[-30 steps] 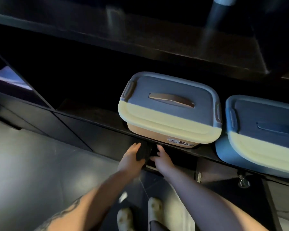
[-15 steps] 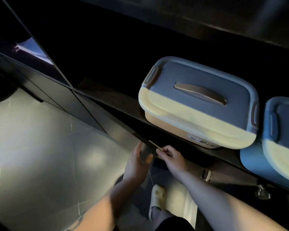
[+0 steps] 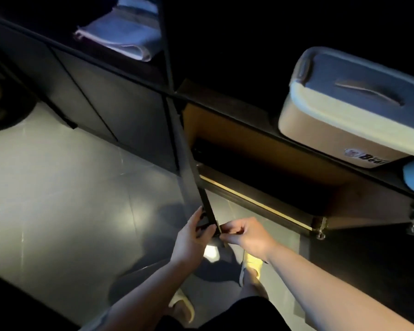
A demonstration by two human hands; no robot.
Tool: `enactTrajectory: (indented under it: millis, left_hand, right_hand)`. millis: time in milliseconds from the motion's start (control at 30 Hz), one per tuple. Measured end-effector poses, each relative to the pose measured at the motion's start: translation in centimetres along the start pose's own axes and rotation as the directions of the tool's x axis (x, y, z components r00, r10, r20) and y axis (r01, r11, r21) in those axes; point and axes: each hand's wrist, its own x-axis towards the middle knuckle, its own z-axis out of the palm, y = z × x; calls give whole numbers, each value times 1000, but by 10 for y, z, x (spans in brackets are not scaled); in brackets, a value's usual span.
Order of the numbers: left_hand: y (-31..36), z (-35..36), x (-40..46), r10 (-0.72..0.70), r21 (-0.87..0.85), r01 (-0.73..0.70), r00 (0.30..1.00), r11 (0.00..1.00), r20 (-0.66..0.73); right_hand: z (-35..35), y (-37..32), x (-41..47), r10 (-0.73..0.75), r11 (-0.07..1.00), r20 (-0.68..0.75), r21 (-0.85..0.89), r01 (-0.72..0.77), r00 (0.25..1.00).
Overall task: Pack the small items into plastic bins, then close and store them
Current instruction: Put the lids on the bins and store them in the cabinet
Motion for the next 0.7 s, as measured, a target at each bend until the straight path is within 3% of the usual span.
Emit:
enactTrajectory:
  millis: [100, 200, 400, 533, 700]
  left_hand:
    - [-11, -57, -27, 10, 12, -10, 998, 1000, -54]
    - [-15, -107, -46, 28, 22, -25, 980, 999, -196]
    - [-22, -177, -62, 12, -5, -16, 891, 1000, -454]
    - [-25, -210, -56, -44, -85, 0, 849, 996, -526]
    - [-27, -235, -45, -57, -112, -10, 813, 994, -579]
  right_hand:
    - [64, -24, 5, -45, 999, 35, -18, 45, 998]
    - [125, -48, 20, -33, 999, 19, -40, 34, 999]
    - [208, -101, 54, -335, 894, -162, -365, 259, 928]
    - [232, -127, 70, -346, 794, -123, -567, 221, 930]
    - [222, -149, 92, -332, 700, 57, -654, 287, 942]
